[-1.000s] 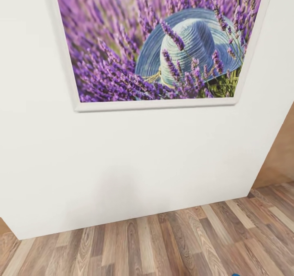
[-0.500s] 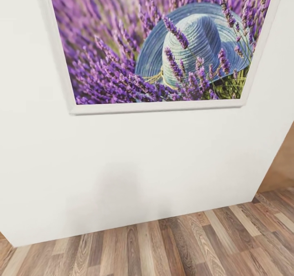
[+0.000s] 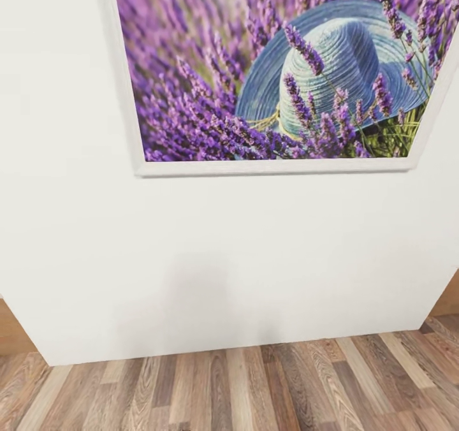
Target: In the bedroom, move the book from the bed onto either nightstand, and place the two sandals side by side next to the bed.
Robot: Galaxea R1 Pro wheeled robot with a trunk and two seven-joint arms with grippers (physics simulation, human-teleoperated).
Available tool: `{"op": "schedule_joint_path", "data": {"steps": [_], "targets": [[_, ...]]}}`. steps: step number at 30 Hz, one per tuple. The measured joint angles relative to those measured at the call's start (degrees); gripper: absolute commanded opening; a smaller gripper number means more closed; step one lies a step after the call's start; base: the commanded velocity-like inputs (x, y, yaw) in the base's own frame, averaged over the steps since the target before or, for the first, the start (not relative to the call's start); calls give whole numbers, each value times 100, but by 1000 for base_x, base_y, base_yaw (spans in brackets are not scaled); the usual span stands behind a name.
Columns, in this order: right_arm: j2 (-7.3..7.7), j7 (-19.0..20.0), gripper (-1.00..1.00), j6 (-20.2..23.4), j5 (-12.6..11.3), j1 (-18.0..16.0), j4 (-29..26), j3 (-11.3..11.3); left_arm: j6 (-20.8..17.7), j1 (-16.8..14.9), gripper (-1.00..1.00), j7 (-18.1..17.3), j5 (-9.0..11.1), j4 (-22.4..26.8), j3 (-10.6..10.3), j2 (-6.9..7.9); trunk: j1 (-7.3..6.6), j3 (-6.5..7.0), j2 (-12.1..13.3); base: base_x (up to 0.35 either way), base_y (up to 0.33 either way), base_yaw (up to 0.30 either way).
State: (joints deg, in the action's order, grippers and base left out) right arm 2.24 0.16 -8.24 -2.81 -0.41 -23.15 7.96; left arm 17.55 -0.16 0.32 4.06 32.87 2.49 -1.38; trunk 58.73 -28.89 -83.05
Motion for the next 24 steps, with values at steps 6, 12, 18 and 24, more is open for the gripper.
{"op": "schedule_joint_path", "data": {"steps": [6, 12, 18, 24], "targets": [[-4, 5, 100, 1, 6, 2, -2, 3, -2, 0, 100, -1, 0, 1, -1, 0, 0, 0, 0, 0, 0, -67], [-2, 8, 100, -1, 3, 2, -1, 2, -3, 0, 100, 0, 0, 1, -1, 0, 0, 0, 0, 0, 0, -266], [-1, 7, 100, -1, 3, 2, -1, 1, -3, 0, 100, -1, 0, 1, -1, 0, 0, 0, 0, 0, 0, -296], [-3, 7, 100, -1, 3, 2, -1, 6, -3, 0, 100, 0, 0, 1, -1, 0, 0, 0, 0, 0, 0, -299]]}}
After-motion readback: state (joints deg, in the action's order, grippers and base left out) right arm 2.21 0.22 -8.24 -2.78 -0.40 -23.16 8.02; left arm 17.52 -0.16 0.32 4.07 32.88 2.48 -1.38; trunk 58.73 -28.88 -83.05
